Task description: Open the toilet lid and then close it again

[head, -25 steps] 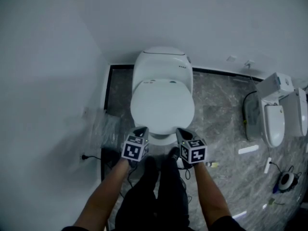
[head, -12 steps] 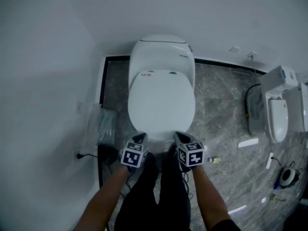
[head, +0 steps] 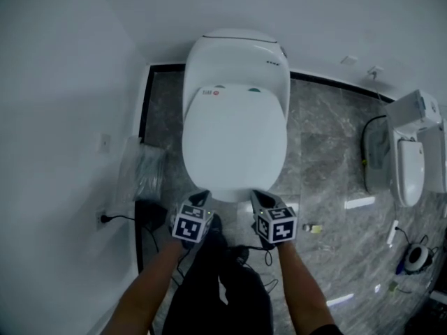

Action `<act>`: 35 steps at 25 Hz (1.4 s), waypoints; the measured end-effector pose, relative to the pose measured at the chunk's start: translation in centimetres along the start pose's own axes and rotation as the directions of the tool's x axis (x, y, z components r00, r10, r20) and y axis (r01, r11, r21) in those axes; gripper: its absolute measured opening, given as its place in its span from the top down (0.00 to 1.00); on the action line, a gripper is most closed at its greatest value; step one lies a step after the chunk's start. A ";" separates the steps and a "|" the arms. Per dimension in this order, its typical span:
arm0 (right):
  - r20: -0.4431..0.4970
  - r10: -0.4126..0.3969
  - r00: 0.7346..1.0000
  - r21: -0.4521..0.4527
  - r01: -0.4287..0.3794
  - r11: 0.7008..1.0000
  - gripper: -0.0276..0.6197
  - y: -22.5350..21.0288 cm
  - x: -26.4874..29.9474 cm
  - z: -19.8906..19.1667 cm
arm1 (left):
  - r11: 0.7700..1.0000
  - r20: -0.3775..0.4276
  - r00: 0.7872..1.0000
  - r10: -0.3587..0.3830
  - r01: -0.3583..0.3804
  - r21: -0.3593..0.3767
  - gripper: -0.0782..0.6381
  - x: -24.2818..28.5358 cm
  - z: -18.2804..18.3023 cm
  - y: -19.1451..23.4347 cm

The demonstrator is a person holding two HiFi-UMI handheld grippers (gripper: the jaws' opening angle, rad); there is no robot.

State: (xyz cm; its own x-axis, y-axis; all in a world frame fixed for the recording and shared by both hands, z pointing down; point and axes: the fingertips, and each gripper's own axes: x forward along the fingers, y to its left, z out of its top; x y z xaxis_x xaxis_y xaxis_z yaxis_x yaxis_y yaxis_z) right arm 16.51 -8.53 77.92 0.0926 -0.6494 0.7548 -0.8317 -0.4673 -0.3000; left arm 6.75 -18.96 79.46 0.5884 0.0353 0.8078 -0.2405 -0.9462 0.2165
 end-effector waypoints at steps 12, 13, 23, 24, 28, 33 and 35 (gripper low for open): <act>0.031 0.000 1.000 -0.013 0.000 1.000 0.94 -0.8 3.0 -2.7 | 0.997 0.029 0.997 0.071 -0.071 -0.013 0.88 3.3 -2.7 1.0; 0.033 -0.002 0.999 -0.009 0.002 1.000 0.94 -0.9 3.2 -2.9 | 0.997 0.027 0.997 0.076 -0.075 -0.011 0.88 3.5 -2.9 1.0; 0.018 -0.004 1.000 -0.006 0.004 1.000 0.94 -1.6 4.9 -4.2 | 0.995 0.029 0.994 0.104 -0.104 -0.001 0.88 5.0 -4.0 1.5; 0.017 -0.002 1.000 -0.005 0.003 1.000 0.94 -1.6 5.0 -4.3 | 0.994 0.029 0.994 0.106 -0.106 -0.001 0.88 5.1 -4.0 1.5; 0.034 0.012 0.999 -0.002 -0.012 1.000 0.94 -1.7 5.2 -4.2 | 0.994 0.047 0.992 0.113 -0.113 -0.001 0.88 5.2 -4.0 1.7; 0.058 0.023 0.998 0.017 -0.024 1.000 0.94 -1.4 4.3 -3.8 | 0.992 0.063 0.990 0.124 -0.125 0.009 0.88 4.4 -3.4 1.2; 0.074 0.028 0.997 0.017 -0.029 0.999 0.94 -1.0 3.3 -3.2 | 0.992 0.089 0.988 0.123 -0.125 0.022 0.88 3.5 -2.4 0.6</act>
State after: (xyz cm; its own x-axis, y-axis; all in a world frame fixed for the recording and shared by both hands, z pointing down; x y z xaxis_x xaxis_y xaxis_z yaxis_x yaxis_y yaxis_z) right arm 15.92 -8.30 82.63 0.1096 -0.7049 0.7008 -0.8245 -0.4583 -0.3320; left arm 6.80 -18.67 83.71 0.6208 -0.1102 0.7762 -0.2954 -0.9500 0.1014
